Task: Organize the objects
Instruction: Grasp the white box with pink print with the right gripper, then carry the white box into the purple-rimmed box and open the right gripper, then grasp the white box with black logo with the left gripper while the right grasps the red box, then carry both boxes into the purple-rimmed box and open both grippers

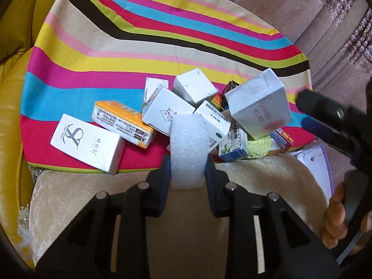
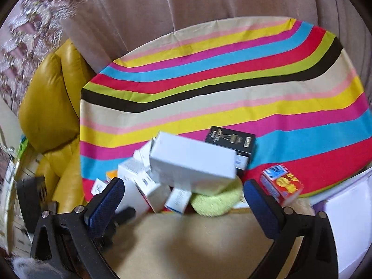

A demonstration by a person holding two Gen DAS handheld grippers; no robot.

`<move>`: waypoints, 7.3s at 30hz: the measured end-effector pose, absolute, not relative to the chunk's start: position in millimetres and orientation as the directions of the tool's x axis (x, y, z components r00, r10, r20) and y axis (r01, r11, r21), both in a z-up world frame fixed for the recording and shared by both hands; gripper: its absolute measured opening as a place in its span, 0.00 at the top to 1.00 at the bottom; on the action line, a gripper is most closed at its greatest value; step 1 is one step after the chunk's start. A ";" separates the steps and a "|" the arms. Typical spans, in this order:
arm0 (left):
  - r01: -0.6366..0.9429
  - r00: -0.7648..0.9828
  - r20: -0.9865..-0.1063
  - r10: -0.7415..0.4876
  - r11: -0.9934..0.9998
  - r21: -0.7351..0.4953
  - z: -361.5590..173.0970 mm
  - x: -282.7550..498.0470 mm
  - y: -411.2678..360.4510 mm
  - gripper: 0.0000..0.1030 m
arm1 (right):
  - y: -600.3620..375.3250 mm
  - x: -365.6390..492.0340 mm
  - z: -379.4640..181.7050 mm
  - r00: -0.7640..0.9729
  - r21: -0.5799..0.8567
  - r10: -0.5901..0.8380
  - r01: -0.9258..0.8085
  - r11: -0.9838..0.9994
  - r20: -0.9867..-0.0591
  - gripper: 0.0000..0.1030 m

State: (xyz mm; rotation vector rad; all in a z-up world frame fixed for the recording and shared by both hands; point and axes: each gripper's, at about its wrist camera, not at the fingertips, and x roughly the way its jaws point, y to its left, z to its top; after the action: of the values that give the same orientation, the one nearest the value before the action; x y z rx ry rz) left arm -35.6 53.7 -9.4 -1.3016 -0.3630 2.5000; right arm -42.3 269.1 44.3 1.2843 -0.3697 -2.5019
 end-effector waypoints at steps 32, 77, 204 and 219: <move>-0.148 -0.544 -0.761 0.353 -0.933 -0.327 -7.9 -22.6 64.6 0.69 | 277.2 -73.0 41.6 -0.541 0.250 -0.354 0.258 -0.933 -0.763 0.00; -0.507 -0.415 -0.750 0.515 -0.815 -0.279 42.3 -0.4 262.2 0.69 | 454.9 52.2 50.0 -0.647 -0.017 0.113 -0.153 -0.988 -0.754 0.35; -0.688 -0.326 -0.812 0.484 -0.711 -0.148 45.0 14.8 325.2 0.16 | 505.6 74.5 35.2 -0.592 -0.025 0.118 -0.163 -0.986 -0.797 0.59; -0.774 -0.181 -0.836 0.519 -0.600 -0.204 26.8 27.3 407.4 0.07 | 569.7 103.4 46.9 -0.573 -0.076 0.282 -0.357 -0.931 -0.769 0.48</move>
State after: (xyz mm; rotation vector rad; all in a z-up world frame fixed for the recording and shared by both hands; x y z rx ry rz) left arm 27.3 407.4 26.8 -1.1905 0.3344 1.8910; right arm 103.4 569.7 46.9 1.5149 -0.1567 -3.1562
